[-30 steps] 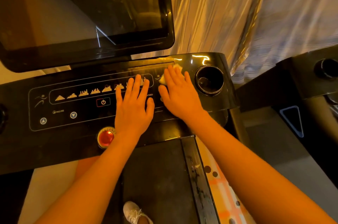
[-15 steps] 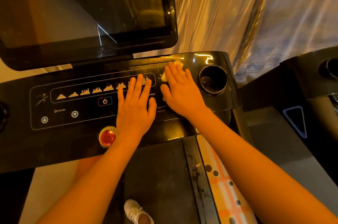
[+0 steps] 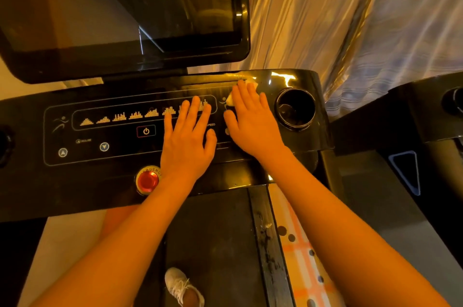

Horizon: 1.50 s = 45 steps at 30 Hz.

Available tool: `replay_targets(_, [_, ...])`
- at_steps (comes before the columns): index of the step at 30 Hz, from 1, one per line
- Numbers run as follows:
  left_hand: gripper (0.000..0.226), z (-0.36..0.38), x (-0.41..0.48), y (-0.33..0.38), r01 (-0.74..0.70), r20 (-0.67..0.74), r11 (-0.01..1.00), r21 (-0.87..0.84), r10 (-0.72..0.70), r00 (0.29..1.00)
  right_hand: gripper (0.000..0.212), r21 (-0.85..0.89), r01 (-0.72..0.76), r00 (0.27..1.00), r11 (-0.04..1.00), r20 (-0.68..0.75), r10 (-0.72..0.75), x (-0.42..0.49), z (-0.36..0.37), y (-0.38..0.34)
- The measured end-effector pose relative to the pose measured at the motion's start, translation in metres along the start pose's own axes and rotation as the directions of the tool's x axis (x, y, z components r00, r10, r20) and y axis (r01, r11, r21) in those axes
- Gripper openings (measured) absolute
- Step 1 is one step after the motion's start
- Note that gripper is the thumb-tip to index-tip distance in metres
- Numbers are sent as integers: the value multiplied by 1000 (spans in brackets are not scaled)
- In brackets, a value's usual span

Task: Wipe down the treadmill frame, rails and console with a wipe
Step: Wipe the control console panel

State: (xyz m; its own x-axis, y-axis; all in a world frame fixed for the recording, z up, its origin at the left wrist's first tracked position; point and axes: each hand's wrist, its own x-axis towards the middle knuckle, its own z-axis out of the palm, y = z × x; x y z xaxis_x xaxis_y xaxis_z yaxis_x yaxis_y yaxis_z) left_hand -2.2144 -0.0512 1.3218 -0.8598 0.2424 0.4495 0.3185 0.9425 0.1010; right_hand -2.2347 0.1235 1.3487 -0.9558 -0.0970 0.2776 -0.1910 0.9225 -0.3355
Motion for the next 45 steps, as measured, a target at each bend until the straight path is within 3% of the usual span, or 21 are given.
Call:
replay_targets(5, [59, 0, 1, 0, 0, -9, 1000, -9, 0, 1000, 62, 15, -32, 999, 999, -37, 32, 32, -7, 5])
replay_targets(13, [58, 0, 2, 2, 17, -13, 999, -36, -18, 1000, 68, 109, -67, 992, 992, 116, 54, -136, 18, 5])
replay_targets(21, [58, 0, 1, 2, 24, -12, 1000, -12, -24, 1000, 65, 37, -65, 998, 997, 29, 64, -47, 8, 6])
replay_targets(28, [57, -1, 2, 2, 24, -20, 999, -24, -25, 999, 68, 129, -105, 989, 986, 115, 90, -153, 28, 3])
replay_targets(37, [56, 0, 1, 2, 18, -28, 999, -30, -19, 999, 67, 130, -123, 991, 984, 60, 116, -109, 26, -9])
replay_targets(42, [56, 0, 0, 2, 15, -31, 1000, -25, -16, 999, 65, 63, 24, 995, 998, 97, -30, -135, 31, 2])
replay_targets(45, [55, 1, 1, 3, 18, -29, 1000, -17, -18, 999, 64, 54, -46, 997, 997, 63, 42, -119, 23, 17])
